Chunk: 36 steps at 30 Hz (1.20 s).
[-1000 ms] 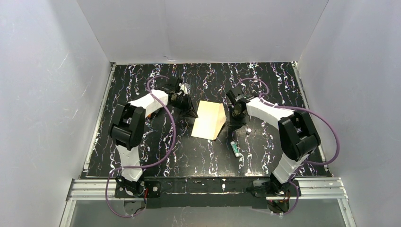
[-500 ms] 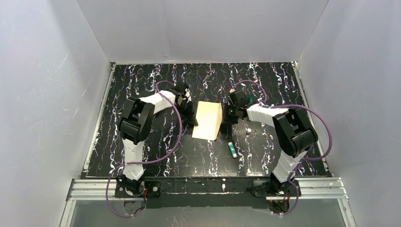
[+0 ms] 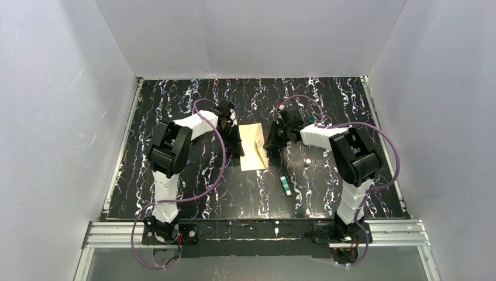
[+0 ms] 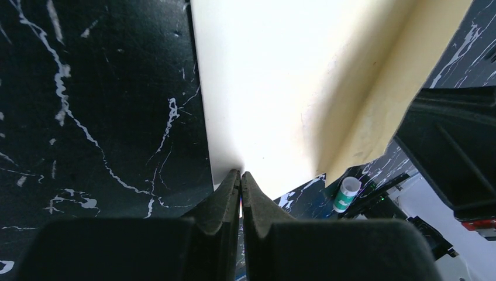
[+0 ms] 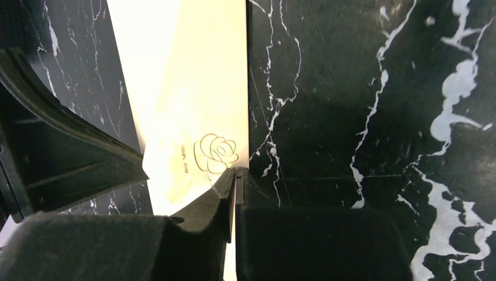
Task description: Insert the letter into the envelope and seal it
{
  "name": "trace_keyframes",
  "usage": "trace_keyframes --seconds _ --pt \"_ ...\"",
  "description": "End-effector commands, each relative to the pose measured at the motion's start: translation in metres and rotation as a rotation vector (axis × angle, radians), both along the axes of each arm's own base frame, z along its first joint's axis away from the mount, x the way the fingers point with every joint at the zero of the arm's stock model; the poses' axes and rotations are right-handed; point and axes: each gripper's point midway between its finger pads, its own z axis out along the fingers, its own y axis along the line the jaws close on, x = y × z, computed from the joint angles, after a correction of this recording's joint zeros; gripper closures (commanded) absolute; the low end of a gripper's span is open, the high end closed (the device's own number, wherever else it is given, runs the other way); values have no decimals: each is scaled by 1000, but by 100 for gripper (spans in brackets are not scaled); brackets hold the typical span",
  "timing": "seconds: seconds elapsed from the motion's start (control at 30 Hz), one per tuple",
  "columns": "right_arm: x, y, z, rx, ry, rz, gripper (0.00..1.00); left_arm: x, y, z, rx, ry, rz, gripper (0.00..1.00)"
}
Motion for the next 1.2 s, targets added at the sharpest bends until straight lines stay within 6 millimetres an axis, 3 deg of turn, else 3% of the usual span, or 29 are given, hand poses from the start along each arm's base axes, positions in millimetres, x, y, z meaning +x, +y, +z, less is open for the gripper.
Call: trace_keyframes --seconds 0.0,0.2,0.4,0.73,0.97,1.07,1.17 --pt "15 1 8 -57 -38 11 85 -6 11 -16 73 27 -14 96" --pt "16 6 12 -229 -108 78 72 -5 10 -18 74 32 -10 96" --pt "9 11 -1 -474 -146 138 63 -5 8 -20 65 42 6 96" --pt "-7 4 -22 -615 -99 162 68 0 0 -11 19 40 15 96" --pt "-31 0 -54 -608 -22 220 77 3 -3 -8 -23 53 39 96" --pt "-42 -11 -68 -649 31 232 78 10 -8 2 -80 39 53 96" --pt "-52 -23 -79 -701 87 224 76 22 -20 27 -179 2 55 95"
